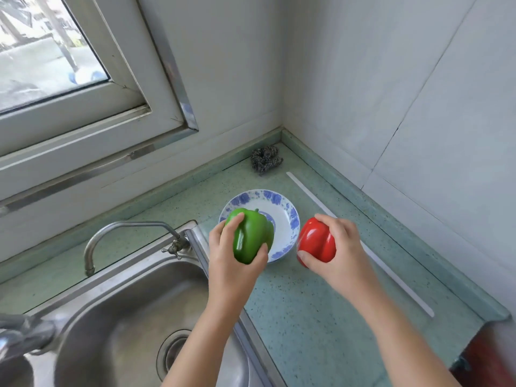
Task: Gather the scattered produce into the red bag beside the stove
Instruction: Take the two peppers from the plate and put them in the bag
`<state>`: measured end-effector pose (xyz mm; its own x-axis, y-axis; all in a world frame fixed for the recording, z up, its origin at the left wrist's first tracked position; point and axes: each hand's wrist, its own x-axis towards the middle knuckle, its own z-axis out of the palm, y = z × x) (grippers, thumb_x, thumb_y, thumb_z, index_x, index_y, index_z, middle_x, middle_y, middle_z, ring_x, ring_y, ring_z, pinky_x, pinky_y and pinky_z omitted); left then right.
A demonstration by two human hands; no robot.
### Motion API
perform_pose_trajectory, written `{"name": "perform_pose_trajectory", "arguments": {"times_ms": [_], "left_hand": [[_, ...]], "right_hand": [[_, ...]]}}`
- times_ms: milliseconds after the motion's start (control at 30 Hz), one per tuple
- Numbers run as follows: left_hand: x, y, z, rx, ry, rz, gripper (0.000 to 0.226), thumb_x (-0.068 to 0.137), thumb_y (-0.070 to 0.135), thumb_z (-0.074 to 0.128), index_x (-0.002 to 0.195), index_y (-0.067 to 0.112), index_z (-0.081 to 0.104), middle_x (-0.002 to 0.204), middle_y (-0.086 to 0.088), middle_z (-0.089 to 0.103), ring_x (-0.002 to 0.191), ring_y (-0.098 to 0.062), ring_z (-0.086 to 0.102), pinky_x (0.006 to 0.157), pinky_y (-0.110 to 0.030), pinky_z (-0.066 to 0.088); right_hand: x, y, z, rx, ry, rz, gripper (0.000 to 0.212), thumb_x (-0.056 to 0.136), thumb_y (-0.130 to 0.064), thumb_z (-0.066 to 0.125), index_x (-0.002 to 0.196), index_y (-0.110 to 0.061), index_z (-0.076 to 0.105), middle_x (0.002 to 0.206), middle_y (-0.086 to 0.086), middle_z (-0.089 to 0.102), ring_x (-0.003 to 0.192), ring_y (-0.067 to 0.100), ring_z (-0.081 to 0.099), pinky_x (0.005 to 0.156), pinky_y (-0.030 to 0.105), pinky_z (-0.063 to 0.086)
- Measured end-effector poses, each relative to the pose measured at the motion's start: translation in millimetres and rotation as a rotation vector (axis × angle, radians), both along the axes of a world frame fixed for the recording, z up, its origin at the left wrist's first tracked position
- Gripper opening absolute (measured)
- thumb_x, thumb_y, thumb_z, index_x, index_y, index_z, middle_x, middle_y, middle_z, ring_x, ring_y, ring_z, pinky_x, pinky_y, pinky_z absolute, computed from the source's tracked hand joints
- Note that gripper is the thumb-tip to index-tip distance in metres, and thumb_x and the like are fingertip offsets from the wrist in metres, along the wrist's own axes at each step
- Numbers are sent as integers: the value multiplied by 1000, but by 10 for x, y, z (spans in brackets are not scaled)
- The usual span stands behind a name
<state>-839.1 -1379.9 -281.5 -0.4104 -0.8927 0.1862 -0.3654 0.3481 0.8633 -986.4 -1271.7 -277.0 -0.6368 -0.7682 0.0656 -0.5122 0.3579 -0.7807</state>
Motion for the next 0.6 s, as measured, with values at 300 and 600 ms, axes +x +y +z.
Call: {"name": "perform_pose_trajectory", "arguments": {"times_ms": [300, 600], "left_hand": [[585, 660, 388, -87, 121, 106, 64, 69, 17, 77, 113, 47, 43, 122, 0, 47, 111, 8, 40, 84, 2, 29], [1262, 1273, 490, -109, 171, 252, 61, 63, 22, 74, 108, 51, 45, 121, -2, 48, 109, 8, 41, 84, 1, 30]], "right_hand": [[416, 342, 447, -118, -5, 152, 69, 68, -26, 79, 126, -32, 42, 116, -7, 33, 94, -1, 43, 71, -8, 29], [993, 737, 600, -170, -7, 296, 68, 68, -26, 78, 126, -31, 42, 118, -4, 35, 100, 9, 43, 74, -9, 27]]}}
